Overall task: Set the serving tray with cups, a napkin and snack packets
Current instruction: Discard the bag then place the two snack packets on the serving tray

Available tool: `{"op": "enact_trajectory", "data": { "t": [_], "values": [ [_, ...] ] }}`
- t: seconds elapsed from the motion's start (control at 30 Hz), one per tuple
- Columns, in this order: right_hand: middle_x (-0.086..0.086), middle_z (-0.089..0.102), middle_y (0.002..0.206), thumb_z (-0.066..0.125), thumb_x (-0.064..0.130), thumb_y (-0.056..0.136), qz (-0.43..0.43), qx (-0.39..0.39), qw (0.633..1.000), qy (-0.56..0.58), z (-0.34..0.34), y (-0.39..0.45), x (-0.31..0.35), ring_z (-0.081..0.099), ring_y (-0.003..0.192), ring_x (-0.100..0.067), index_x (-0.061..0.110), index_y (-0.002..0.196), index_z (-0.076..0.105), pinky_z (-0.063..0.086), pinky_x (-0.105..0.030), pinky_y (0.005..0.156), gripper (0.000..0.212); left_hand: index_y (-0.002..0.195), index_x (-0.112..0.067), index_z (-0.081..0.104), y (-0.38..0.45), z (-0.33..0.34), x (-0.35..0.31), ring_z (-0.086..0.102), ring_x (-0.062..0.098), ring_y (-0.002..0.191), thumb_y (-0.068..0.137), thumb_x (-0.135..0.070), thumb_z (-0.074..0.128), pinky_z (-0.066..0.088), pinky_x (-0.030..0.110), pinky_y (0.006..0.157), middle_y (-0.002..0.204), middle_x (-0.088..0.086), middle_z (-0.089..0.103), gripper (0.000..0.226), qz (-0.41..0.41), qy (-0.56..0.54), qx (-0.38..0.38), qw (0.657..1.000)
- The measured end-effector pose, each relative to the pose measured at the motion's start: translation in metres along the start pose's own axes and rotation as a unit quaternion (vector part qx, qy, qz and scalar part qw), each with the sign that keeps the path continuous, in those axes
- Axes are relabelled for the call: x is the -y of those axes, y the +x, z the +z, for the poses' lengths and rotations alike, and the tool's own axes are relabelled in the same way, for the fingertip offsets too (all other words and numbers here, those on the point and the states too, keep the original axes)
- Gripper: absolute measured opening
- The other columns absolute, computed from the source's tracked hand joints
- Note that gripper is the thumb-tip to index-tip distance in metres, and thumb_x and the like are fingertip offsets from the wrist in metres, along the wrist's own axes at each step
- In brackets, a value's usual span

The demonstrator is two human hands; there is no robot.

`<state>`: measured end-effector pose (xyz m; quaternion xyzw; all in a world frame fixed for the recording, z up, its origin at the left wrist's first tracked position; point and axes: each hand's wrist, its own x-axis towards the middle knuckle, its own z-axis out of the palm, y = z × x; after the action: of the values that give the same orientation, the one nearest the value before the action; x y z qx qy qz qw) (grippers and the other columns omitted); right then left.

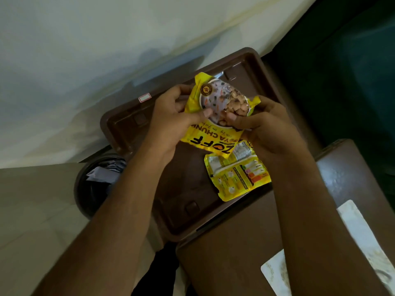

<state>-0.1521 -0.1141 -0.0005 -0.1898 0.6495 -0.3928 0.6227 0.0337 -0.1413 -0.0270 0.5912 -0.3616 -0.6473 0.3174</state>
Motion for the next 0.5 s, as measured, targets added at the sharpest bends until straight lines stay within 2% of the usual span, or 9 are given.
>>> {"op": "enact_trajectory", "data": {
  "t": [0.07,0.1,0.13,0.2,0.27,0.3,0.37,0.43,0.5],
  "values": [
    [-0.015,0.078,0.092,0.072,-0.019,0.075,0.015,-0.017,0.998,0.06,-0.002,0.0,-0.004,0.079,0.088,-0.034,-0.002,0.093,0.064,0.066,-0.055,0.075,0.025,0.115,-0.013,0.067,-0.001,-0.001,0.002,0.079,0.025,0.097,0.082,-0.01,0.085,0.064,0.049,0.089,0.109,0.008,0.08,0.038,-0.035,-0.048,-0.018,0.998],
    [-0.016,0.077,0.094,0.071,-0.018,0.077,0.023,-0.027,0.994,0.1,-0.002,-0.001,-0.007,0.079,0.09,-0.034,-0.007,0.097,0.066,0.065,-0.057,0.078,0.023,0.113,-0.015,0.068,-0.003,-0.003,0.004,0.079,0.024,0.094,0.085,-0.019,0.082,0.063,0.048,0.089,0.105,0.005,0.08,0.032,-0.064,-0.073,-0.024,0.995],
    [-0.017,0.076,0.097,0.071,-0.014,0.079,0.027,-0.037,0.989,0.143,-0.003,-0.001,-0.01,0.078,0.093,-0.034,-0.012,0.108,0.064,0.065,-0.057,0.079,0.03,0.112,-0.016,0.068,-0.007,-0.005,0.006,0.078,0.023,0.095,0.087,-0.027,0.079,0.062,0.048,0.092,0.103,0.004,0.08,0.029,-0.094,-0.104,-0.019,0.99],
    [-0.017,0.075,0.099,0.08,0.002,0.077,0.027,-0.059,0.977,0.205,-0.001,-0.004,-0.015,0.078,0.094,-0.033,-0.008,0.123,0.061,0.065,-0.047,0.074,0.05,0.12,-0.015,0.066,-0.016,-0.007,0.011,0.077,0.025,0.107,0.086,-0.039,0.072,0.059,0.05,0.101,0.116,0.007,0.078,0.043,-0.136,-0.189,0.021,0.972],
    [-0.017,0.076,0.097,0.082,0.016,0.075,0.022,-0.069,0.975,0.209,0.0,-0.008,-0.019,0.078,0.096,-0.034,-0.002,0.122,0.061,0.066,-0.044,0.073,0.055,0.134,-0.009,0.062,-0.024,-0.001,0.011,0.073,0.03,0.119,0.081,-0.043,0.069,0.058,0.05,0.102,0.13,0.013,0.074,0.063,-0.142,-0.232,0.061,0.96],
    [-0.019,0.075,0.098,0.081,0.013,0.079,0.022,-0.065,0.976,0.206,0.001,-0.011,-0.022,0.078,0.096,-0.033,-0.002,0.118,0.061,0.067,-0.046,0.076,0.046,0.137,-0.008,0.061,-0.027,0.004,0.011,0.072,0.031,0.121,0.08,-0.042,0.07,0.058,0.05,0.102,0.132,0.013,0.073,0.067,-0.137,-0.224,0.072,0.962],
    [-0.02,0.075,0.101,0.073,-0.006,0.085,0.023,-0.068,0.976,0.206,-0.001,-0.016,-0.026,0.077,0.094,-0.031,-0.001,0.108,0.062,0.066,-0.047,0.082,0.026,0.131,-0.011,0.066,-0.026,0.016,0.01,0.072,0.031,0.119,0.075,-0.032,0.079,0.058,0.055,0.1,0.126,0.011,0.076,0.062,-0.117,-0.17,0.059,0.977],
    [-0.021,0.075,0.114,0.072,-0.015,0.082,0.027,-0.079,0.979,0.185,-0.005,-0.019,-0.028,0.076,0.102,-0.032,-0.002,0.114,0.061,0.065,-0.048,0.086,0.036,0.124,-0.01,0.069,-0.024,0.023,0.009,0.076,0.029,0.112,0.074,-0.016,0.086,0.059,0.059,0.098,0.118,0.009,0.079,0.052,-0.091,-0.11,0.029,0.989],
    [-0.018,0.075,0.12,0.079,-0.014,0.076,0.034,-0.084,0.984,0.155,-0.011,-0.023,-0.026,0.076,0.107,-0.033,-0.001,0.124,0.061,0.064,-0.049,0.088,0.053,0.123,-0.008,0.07,-0.023,0.026,0.009,0.078,0.024,0.107,0.078,-0.006,0.085,0.062,0.054,0.093,0.115,0.009,0.08,0.048,-0.076,-0.085,0.024,0.993]
  ]
}}
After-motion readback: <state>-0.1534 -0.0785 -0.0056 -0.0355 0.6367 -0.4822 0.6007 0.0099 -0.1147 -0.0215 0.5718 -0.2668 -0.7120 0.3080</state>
